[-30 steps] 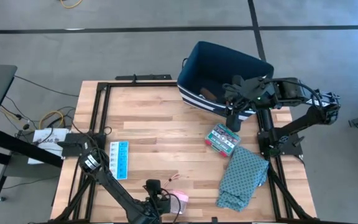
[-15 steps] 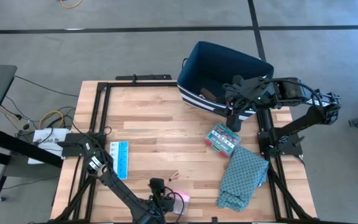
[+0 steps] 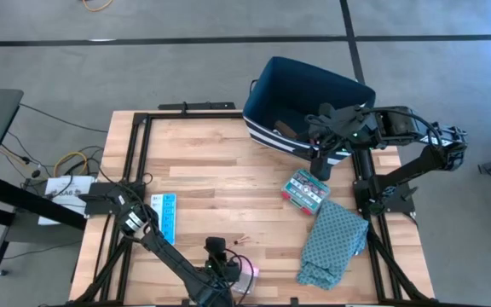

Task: Pick & place medical supplies in basket/bin
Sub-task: Put the pink pill organizer into the white bin

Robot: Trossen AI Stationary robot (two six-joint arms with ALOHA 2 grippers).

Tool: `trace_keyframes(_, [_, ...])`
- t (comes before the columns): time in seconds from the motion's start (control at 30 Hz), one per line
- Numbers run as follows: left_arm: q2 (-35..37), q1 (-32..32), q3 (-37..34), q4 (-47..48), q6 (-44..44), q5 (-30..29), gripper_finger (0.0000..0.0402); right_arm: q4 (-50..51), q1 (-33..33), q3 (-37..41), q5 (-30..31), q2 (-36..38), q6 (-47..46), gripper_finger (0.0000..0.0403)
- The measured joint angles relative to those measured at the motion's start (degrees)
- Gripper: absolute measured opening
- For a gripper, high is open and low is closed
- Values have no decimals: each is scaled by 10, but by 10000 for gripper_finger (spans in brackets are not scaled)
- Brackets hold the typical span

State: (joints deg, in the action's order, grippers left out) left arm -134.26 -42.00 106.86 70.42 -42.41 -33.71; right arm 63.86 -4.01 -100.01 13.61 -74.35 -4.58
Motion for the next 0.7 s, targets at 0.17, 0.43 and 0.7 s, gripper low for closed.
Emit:
trace_keyframes(0.17, [0, 0, 52, 11, -1, -34, 14, 0, -1, 0, 0, 0, 0, 175])
trace_keyframes(0.43, [1, 3, 236, 202, -51, -201, 12, 19, -5, 0, 0, 0, -6, 175])
trace_keyframes(0.7, [75, 56, 264, 162, 96, -339, 6, 71, -61, 0, 1, 0, -71, 175])
